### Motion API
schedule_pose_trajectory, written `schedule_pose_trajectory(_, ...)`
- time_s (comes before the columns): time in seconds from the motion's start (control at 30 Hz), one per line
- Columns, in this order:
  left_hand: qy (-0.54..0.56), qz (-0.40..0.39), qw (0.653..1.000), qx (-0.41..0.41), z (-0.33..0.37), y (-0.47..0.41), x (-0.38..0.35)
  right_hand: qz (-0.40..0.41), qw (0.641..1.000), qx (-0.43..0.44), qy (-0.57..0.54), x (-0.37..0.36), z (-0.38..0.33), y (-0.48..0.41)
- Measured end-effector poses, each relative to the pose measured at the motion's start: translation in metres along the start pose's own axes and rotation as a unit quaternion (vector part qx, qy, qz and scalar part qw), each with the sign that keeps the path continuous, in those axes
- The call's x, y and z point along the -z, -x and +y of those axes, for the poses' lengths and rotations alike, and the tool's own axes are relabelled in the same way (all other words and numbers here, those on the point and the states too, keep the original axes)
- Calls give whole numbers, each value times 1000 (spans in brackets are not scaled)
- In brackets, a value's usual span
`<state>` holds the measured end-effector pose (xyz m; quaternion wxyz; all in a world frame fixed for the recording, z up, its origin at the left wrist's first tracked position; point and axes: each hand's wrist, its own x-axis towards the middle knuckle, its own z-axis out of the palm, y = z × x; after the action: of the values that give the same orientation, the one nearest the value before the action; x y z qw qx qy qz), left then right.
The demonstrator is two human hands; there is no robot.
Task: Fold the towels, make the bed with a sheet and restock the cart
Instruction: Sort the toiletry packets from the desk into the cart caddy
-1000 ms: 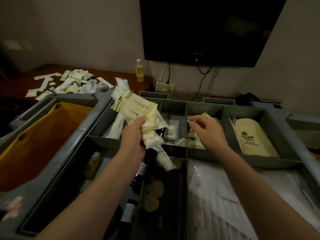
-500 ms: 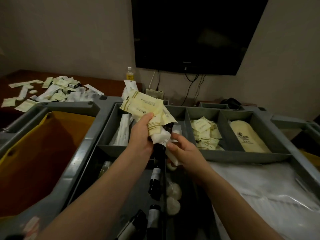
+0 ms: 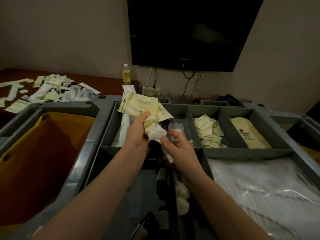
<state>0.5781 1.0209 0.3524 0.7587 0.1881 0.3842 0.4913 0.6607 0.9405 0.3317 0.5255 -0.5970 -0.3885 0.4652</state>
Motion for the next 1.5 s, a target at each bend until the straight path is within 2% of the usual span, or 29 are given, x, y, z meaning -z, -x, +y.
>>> schedule_pose_trajectory(0.17,23,11,1000,9,10,-10,20,-58,993,-100,-11,-20,-14,-13)
schedule_pose_trajectory(0.27,54,9,998,3,23,-13,31,-45,996,-75,-16,-33,-12,-15)
schedule_pose_trajectory(0.4,74,14,996,-47,38,-13,38,-47,997,-12,55,-54,-9,-14)
schedule_pose_trajectory(0.6,34,11,997,-71,44,-10,52,-89,996,-17,23,-62,-2,-13)
schedule_pose_trajectory(0.7,13,1,998,-55,42,-8,63,-104,992,-57,-47,-61,0,-12)
schedule_pose_trajectory(0.8,9,-1,999,-49,43,-10,72,-75,988,-76,-115,-62,6,-8)
schedule_pose_trajectory(0.87,10,16,998,-63,47,-12,81,-22,990,-77,-120,-56,13,-9)
schedule_pose_trajectory(0.9,8,27,997,-74,49,-13,87,13,994,-68,-78,-50,18,-10)
schedule_pose_trajectory(0.97,5,46,994,-94,50,-14,101,60,987,-37,143,-35,27,-10)
schedule_pose_trajectory(1.0,7,50,994,-96,49,-14,107,50,959,-30,277,-31,30,-9)
schedule_pose_trajectory(1.07,7,45,995,-89,46,-13,114,2,877,-8,481,-32,37,-6)
schedule_pose_trajectory(1.17,-4,17,997,-79,44,-9,117,2,782,38,622,-43,44,-3)
schedule_pose_trajectory(1.23,-22,1,996,-82,43,-8,119,27,748,58,660,-45,48,-3)
schedule_pose_trajectory(1.33,-30,-11,996,-79,41,-8,121,76,756,131,637,-40,53,-1)
schedule_pose_trajectory(1.43,-39,-34,996,-76,38,-6,120,91,796,195,566,-32,51,0)
schedule_pose_trajectory(1.5,-46,-58,994,-78,39,-3,118,93,833,204,507,-29,45,-1)
